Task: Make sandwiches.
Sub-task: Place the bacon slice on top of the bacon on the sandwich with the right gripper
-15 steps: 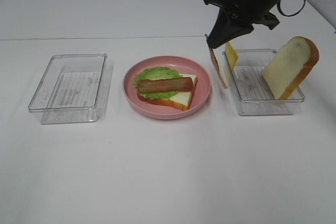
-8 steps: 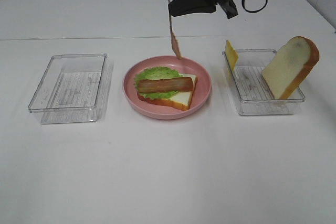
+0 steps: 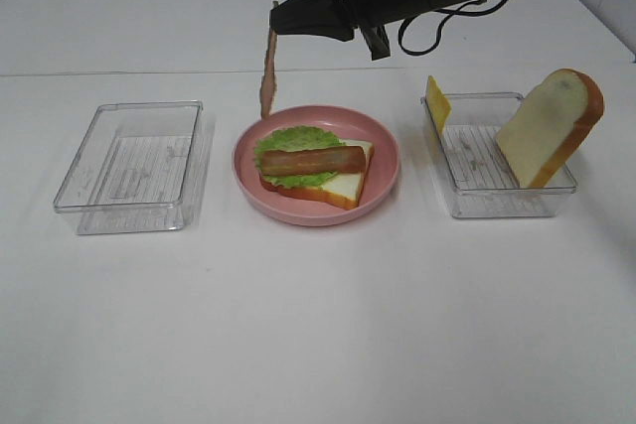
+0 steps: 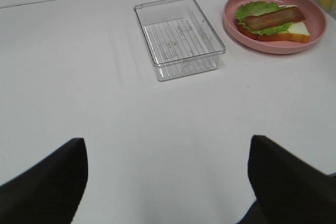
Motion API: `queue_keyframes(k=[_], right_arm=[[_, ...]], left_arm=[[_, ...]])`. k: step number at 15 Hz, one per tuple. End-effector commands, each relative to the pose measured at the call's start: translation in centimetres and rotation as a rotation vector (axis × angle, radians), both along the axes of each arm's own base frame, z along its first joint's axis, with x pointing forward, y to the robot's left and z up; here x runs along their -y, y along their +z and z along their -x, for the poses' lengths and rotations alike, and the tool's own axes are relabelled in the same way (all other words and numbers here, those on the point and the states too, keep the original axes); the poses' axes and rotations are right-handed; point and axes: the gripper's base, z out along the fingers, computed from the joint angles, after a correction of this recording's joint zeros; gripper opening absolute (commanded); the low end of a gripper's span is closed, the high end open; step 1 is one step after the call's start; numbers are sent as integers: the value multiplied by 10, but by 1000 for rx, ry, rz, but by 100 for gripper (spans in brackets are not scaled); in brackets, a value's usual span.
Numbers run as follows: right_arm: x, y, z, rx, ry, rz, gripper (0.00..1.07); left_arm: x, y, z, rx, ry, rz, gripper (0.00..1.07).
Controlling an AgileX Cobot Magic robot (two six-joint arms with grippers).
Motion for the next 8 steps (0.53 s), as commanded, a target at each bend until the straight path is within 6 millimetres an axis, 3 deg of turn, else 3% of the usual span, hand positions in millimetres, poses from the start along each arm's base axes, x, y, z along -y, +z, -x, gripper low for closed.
queue_keyframes(k=[1,4,8], right_arm=[[-4,-6,-2,4,1,-10,0],[-8,-22,-5,-47,-11,-24,0],[-15,-25,-6,-33,-20,-56,0]], left_arm=[[-1,1,2,29,3,11,79],[-1,1,2,29,3,11,79],[-1,1,2,29,3,11,79]])
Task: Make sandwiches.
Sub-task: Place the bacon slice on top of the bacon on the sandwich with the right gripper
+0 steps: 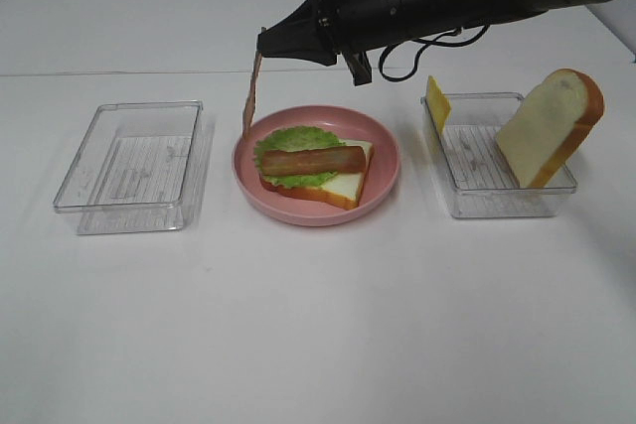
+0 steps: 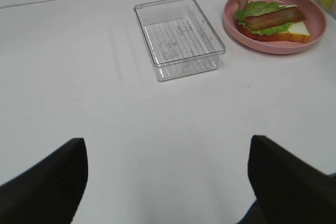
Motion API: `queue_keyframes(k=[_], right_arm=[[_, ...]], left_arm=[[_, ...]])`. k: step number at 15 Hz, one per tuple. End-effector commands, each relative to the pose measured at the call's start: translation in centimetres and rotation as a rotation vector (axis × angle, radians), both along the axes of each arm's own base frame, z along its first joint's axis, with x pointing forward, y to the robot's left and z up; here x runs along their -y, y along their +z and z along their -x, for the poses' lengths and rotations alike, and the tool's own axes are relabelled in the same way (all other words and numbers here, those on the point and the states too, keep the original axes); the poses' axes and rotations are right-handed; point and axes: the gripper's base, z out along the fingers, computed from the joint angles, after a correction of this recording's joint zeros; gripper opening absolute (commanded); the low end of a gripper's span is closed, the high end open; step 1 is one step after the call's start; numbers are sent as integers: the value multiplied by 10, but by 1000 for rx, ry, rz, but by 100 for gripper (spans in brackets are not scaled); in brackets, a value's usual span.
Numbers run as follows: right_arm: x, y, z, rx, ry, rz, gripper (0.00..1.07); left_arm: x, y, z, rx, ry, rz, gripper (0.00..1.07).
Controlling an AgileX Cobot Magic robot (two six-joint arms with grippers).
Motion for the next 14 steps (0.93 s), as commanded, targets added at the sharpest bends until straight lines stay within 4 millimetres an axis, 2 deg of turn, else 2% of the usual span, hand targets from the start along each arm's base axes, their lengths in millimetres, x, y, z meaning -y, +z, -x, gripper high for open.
queue_keyframes(k=[1,4,7,12,14], right_arm=[[-2,1,-2,31,-9,-16,0],[4,-12,-2,51,14,143,0],[6,-16,0,19,23,190,0],[15,4,0,71,-40,314,0],[21,4,2,50,-53,401,0]], left_arm=[[-1,1,2,29,3,11,79],[-1,1,2,29,3,11,79],[-1,1,2,29,3,11,79],[-1,1,2,29,3,11,79],[-1,1,2,29,3,11,79]])
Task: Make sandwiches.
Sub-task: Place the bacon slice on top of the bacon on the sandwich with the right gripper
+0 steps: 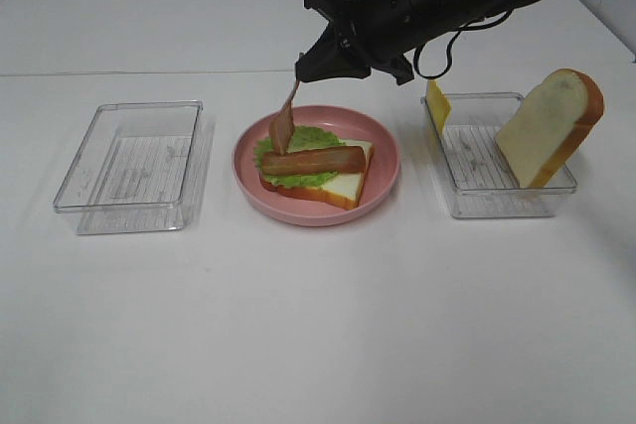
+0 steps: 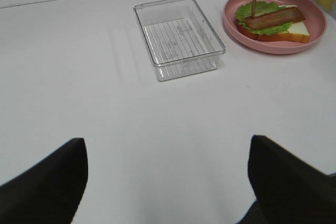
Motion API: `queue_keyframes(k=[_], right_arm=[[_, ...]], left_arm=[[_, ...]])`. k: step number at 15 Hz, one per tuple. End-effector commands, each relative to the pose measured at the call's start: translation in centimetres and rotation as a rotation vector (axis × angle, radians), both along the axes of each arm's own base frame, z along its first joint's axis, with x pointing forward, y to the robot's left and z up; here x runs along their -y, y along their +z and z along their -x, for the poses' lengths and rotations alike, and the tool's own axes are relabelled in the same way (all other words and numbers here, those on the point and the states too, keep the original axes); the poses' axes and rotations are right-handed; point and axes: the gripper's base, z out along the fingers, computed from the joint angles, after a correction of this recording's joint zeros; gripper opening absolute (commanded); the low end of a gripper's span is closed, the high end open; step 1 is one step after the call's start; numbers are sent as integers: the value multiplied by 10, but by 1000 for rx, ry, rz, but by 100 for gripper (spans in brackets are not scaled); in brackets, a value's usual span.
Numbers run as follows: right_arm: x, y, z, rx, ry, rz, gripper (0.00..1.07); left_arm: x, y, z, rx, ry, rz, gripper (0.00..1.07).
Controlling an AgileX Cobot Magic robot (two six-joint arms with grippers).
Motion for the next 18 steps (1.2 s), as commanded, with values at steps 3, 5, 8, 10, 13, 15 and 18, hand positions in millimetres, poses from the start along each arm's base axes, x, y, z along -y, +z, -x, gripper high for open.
queue_keyframes(k=[3,5,8,10,13,15,18], right_arm=[[11,-4,2,-35,-15,169,0],[17,-10,5,-66,-2,264,0],[19,-12,8,-91,21,291,0],[19,-12,9,-93,23,292,0],[19,-12,9,-100,24,293,13],[19,-12,10,-102,26,293,35],[20,-13,10,-94,37,310,72]], left_arm=[[-1,1,2,30,3,10,79],[-1,1,2,30,3,10,79],[-1,1,2,30,3,10,79],[-1,1,2,30,3,10,79],[-1,1,2,30,3,10,79],[-1,1,2,30,3,10,79],[-1,1,2,30,3,10,79]])
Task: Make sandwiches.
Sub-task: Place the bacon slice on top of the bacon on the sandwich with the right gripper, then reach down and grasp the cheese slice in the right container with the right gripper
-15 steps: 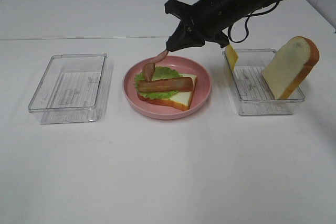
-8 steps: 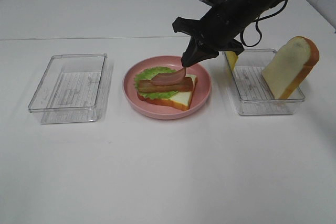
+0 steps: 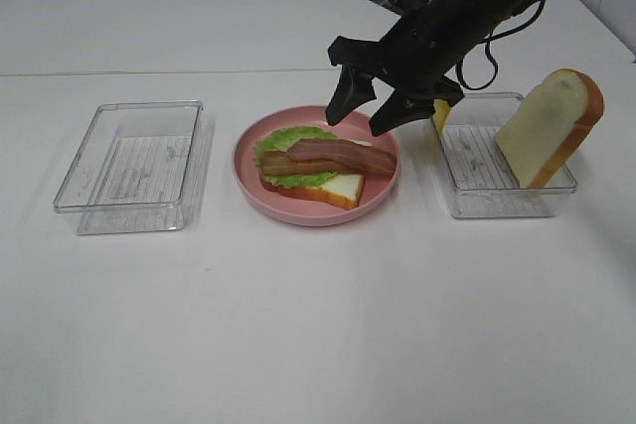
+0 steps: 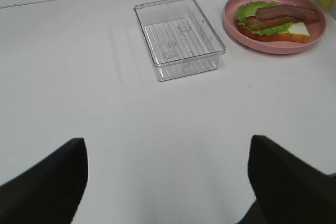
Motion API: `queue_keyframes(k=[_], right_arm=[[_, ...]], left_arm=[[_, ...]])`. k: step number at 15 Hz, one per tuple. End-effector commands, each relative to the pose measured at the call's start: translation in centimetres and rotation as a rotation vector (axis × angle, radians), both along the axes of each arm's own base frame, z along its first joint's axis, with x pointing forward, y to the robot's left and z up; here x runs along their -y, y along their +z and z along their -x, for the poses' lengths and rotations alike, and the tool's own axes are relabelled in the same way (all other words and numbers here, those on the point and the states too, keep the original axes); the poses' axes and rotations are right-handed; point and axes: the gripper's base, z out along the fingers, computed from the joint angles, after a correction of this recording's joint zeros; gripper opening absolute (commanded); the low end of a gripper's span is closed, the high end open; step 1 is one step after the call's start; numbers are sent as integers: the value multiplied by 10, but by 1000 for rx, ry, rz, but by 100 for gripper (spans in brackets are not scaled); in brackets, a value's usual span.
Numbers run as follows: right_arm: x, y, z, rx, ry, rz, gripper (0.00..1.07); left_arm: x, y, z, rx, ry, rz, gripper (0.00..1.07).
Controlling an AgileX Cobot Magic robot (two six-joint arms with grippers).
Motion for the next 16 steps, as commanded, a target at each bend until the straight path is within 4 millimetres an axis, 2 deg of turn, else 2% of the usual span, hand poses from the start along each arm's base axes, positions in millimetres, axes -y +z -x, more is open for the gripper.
queue_keyframes(k=[1,3,6,9,11,13,16], right_arm=[[1,5,0,15,11,11,72],[4,12,1,43,26,36,72],[11,38,5,134,45,94,71],[25,57,7,176,2,233,71],[35,69,0,188,-47,356,71],[36,77,-8,217,-56,385,71],[39,76,-22,158,-69,425,71]], left_arm=[[-1,1,2,30,3,10,79],[-1,1,2,30,3,10,79],[-1,1,2,30,3,10,79],[-1,1,2,30,3,10,79],[-1,1,2,30,3,10,79],[-1,1,2,30,3,10,79],[-1,1,2,30,2,9,79]])
